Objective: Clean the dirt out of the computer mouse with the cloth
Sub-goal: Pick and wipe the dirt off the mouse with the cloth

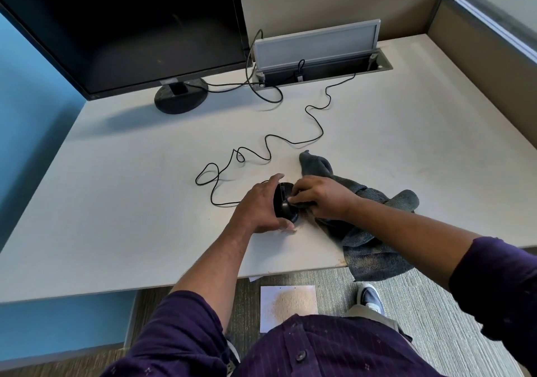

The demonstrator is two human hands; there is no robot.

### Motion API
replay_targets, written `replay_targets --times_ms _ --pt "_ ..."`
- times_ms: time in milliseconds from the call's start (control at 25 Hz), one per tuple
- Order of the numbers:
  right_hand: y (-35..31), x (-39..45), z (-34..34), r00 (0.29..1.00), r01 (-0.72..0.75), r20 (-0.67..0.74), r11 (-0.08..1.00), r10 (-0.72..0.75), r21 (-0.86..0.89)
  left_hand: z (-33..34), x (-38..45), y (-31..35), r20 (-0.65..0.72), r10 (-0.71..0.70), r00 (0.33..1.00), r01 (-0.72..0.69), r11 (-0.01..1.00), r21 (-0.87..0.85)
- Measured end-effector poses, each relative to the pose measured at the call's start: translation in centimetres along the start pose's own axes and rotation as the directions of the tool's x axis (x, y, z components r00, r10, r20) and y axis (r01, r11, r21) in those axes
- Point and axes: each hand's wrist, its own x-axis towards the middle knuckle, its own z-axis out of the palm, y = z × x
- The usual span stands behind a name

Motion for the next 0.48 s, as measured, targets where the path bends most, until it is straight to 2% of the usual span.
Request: replay_targets --times_ms 120,160,280,320,480 --pt "0.5 -0.1 -1.2 0.969 0.212 0.127 0.977 -0.214 0.028 0.0 0.1 0.0 -0.004 -0.003 1.0 0.003 1.0 0.001" --pt "1.0 0.3 -1.6 0.97 0.207 0.127 0.978 -0.207 0.012 0.0 0.1 0.0 -0.003 -0.003 1.0 0.003 1.0 0.0" --pt "1.1 0.9 -1.5 0.999 0.037 0.021 0.999 -0.037 -0.026 0.0 0.0 0.0 0.001 -0.006 1.0 0.006 1.0 -0.001" --pt "0.8 0.7 -1.1 1.0 0.029 0.009 0.999 -0.029 -0.025 0.0 0.0 0.0 0.002 -0.007 1.0 0.007 1.0 -0.003" --pt "0.1 -0.3 -0.8 0.965 0.219 0.132 0.974 -0.226 0.06 0.0 0.0 0.0 -0.005 -0.006 1.0 0.006 1.0 -0.011"
